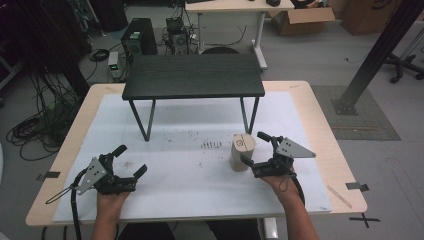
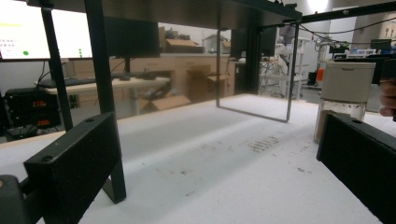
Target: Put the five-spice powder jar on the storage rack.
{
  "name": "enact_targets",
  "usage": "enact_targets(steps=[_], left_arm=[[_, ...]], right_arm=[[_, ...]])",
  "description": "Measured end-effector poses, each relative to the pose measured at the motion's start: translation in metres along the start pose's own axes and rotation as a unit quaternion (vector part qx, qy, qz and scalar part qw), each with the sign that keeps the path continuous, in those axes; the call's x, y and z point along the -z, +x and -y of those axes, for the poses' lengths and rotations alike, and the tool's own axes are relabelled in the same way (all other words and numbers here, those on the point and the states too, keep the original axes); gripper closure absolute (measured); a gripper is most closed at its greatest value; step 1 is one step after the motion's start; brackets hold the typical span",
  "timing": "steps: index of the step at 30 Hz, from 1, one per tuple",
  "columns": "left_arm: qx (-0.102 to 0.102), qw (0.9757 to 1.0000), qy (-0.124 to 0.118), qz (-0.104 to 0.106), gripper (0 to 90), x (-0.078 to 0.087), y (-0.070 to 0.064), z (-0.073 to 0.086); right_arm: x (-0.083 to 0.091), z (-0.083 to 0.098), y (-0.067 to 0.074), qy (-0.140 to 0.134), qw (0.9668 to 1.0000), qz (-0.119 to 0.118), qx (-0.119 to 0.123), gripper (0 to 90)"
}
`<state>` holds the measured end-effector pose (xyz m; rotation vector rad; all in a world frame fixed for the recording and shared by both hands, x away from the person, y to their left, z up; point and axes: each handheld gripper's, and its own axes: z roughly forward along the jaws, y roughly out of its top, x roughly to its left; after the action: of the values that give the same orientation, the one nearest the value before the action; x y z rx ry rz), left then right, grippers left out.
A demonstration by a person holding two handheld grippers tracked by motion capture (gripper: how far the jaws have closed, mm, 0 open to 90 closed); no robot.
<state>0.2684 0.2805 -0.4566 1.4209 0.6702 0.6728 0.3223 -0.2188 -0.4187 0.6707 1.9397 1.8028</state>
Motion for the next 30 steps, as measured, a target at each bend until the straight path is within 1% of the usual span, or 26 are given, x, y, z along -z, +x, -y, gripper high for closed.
enact_targets(steps=[7,15,30], left_arm=[[0.0,1.0,0.0,0.0,0.2,0.0,0.0,0.0],[0.0,1.0,-0.001,0.0,0.2,0.0,0.0,0.0],[0.001,1.0,-0.001,0.0,0.2,0.0,0.0,0.0]], right_arm=[[-0.006,0.003,0.0,0.006,0.9999,-0.011,-0.003,0.0],[-0.013,0.006,0.0,0.01,0.9998,-0.018,-0.009,0.0],[-0.021,0.01,-0.002,0.007,0.9996,-0.023,-0.016,0.5]])
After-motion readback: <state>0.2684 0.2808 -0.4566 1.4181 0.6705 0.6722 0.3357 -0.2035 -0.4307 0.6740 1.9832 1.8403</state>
